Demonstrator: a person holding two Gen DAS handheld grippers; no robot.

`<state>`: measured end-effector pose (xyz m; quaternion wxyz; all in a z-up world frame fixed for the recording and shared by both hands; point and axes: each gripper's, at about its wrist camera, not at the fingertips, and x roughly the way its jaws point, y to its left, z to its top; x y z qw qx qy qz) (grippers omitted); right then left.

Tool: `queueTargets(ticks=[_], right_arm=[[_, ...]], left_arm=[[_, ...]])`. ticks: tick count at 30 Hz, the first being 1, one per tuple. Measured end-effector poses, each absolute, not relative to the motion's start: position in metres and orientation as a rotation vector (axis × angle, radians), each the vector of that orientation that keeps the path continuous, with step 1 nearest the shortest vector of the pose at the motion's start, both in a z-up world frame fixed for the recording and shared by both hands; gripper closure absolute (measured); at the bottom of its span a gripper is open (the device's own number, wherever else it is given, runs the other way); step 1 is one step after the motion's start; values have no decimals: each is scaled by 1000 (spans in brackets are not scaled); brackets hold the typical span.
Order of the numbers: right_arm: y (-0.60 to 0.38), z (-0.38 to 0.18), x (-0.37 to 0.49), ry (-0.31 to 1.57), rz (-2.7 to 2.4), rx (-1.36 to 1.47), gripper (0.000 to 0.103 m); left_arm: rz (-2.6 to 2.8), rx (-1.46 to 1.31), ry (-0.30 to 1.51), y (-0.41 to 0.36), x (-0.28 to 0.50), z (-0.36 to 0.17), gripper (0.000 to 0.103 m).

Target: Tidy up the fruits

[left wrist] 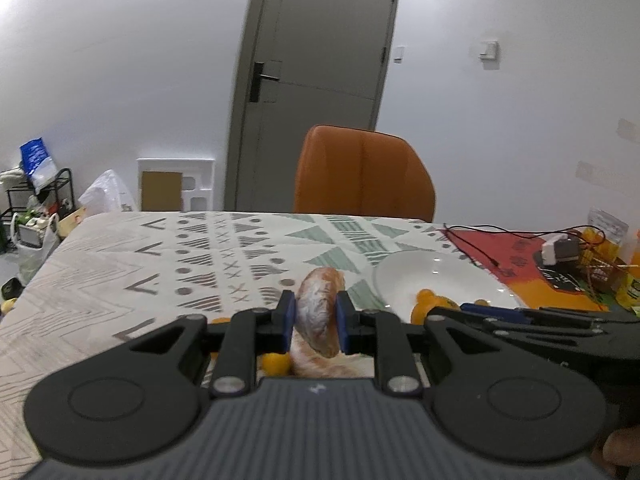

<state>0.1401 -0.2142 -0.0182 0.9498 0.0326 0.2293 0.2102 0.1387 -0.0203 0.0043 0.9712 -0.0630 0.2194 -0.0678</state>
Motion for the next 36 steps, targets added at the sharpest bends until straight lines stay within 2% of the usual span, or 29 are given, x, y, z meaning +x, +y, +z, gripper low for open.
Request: queueTargets(ticks=[23, 26, 36], right_arm=[[-295, -28, 140, 464, 286, 125, 72], [-305, -32, 142, 469, 271, 141, 72], [-324, -43, 152, 485, 251, 181, 72]], left_arm=[[-272, -72, 461, -102, 163, -7, 84], [-288, -66, 464, -111, 167, -8, 92], [-283, -43, 530, -124, 181, -21, 92]])
